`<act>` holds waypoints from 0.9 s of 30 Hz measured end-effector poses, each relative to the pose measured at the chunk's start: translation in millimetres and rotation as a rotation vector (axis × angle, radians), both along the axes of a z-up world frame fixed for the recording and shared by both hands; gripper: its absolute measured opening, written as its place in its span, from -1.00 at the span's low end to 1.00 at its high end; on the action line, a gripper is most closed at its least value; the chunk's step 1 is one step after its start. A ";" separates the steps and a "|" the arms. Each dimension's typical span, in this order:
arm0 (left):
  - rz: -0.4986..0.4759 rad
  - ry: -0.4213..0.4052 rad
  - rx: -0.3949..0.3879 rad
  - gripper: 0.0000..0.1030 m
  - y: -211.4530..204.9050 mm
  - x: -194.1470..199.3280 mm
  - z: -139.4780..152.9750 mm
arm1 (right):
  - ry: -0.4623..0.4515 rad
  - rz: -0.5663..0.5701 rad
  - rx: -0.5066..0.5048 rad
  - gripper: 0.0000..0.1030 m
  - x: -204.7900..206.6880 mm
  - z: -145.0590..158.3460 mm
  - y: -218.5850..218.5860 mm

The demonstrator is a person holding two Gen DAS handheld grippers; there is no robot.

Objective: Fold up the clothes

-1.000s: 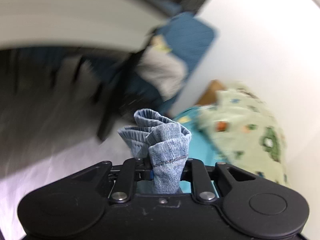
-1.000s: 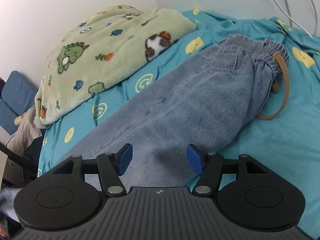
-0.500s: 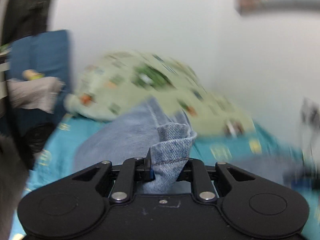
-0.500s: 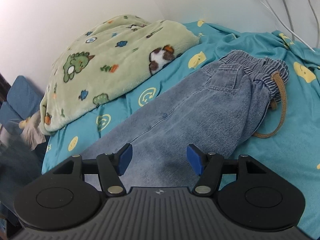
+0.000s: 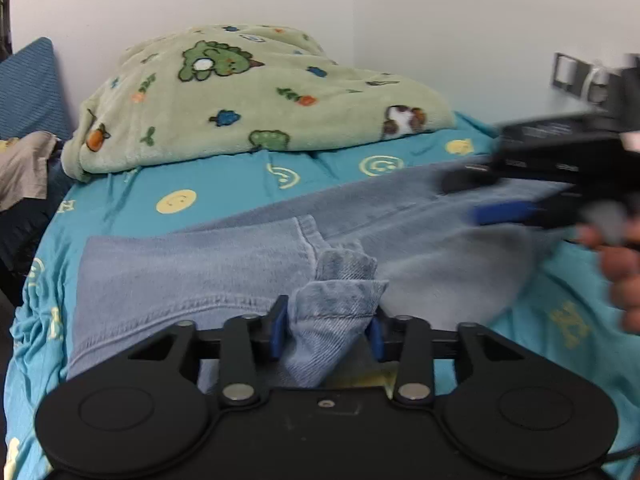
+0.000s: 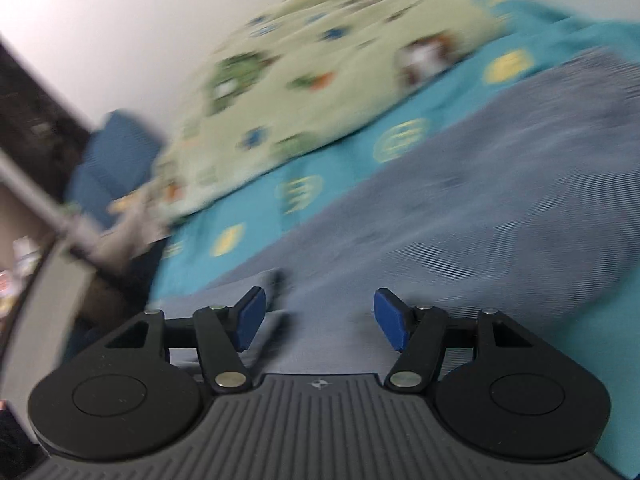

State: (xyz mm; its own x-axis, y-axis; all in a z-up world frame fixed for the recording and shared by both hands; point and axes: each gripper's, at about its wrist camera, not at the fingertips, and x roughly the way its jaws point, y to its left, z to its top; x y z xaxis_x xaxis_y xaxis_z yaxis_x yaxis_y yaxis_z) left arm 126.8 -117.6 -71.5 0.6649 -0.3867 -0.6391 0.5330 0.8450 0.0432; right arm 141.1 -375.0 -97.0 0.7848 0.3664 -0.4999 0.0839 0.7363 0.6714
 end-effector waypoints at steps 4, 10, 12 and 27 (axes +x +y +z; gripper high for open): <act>-0.020 0.023 -0.047 -0.06 9.0 -18.1 4.9 | 0.021 0.119 0.085 0.24 31.2 -12.6 28.0; -0.030 0.053 -0.057 -0.06 4.0 -8.1 -7.5 | 0.107 0.151 0.205 0.14 63.7 -39.1 41.7; -0.034 0.051 -0.056 -0.06 2.1 -2.2 -11.4 | 0.090 0.152 0.240 0.07 69.7 -40.5 43.6; 0.001 0.085 -0.191 -0.07 16.3 13.2 -4.4 | 0.023 0.051 0.525 -0.04 103.9 -56.1 28.1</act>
State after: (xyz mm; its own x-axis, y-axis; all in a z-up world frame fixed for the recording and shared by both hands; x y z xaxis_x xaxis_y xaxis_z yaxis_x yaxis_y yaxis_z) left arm 140.0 -101.3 -75.9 0.6119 -0.5058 -0.6081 0.5272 0.8339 -0.1632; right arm 245.0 -346.9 -153.1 0.7505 0.6093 -0.2559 0.0764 0.3047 0.9494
